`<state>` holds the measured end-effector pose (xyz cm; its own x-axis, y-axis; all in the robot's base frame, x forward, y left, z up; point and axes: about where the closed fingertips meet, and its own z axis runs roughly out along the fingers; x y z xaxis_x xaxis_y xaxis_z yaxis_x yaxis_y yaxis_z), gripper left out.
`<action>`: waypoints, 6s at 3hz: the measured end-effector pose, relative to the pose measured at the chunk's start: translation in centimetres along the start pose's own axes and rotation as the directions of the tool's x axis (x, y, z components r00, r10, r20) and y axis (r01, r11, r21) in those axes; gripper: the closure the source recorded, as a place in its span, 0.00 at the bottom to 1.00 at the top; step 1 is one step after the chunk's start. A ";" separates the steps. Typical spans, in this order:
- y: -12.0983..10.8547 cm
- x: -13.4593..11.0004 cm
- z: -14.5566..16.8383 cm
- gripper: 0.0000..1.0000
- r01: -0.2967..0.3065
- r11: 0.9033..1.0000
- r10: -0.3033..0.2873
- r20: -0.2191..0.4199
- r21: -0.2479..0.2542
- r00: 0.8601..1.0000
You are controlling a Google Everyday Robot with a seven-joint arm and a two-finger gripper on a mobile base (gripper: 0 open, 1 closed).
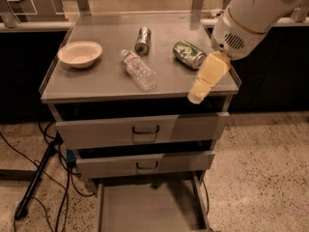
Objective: Place water bottle into bottom drawer
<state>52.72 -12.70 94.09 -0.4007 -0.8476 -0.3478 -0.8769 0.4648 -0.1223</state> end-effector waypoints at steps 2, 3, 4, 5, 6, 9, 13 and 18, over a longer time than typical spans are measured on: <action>-2.1 -5.5 2.0 0.00 -0.075 0.997 0.075 0.000 0.004 0.997; -2.1 -5.7 2.0 0.00 -0.075 0.997 0.075 0.004 0.002 0.997; -2.1 -6.8 2.2 0.00 -0.068 0.998 0.069 0.035 -0.012 0.997; -2.2 -8.2 2.8 0.00 -0.064 0.997 0.067 0.066 -0.038 0.996; -2.2 -8.2 2.8 0.00 -0.064 0.997 0.067 0.066 -0.040 0.996; -0.7 -11.5 7.0 0.00 -0.054 0.985 0.065 0.058 -0.164 0.996; -1.6 -15.4 11.7 0.00 -0.067 0.969 0.085 0.064 -0.237 0.994; -2.1 -15.8 16.1 0.00 -0.242 0.945 0.243 -0.022 -0.221 0.970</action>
Offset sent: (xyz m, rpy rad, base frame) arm 0.0554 0.0474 0.0044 0.0075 0.0314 -0.0832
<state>65.17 3.82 84.83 -0.6076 -0.7148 -0.3463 -0.7903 0.5874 0.1743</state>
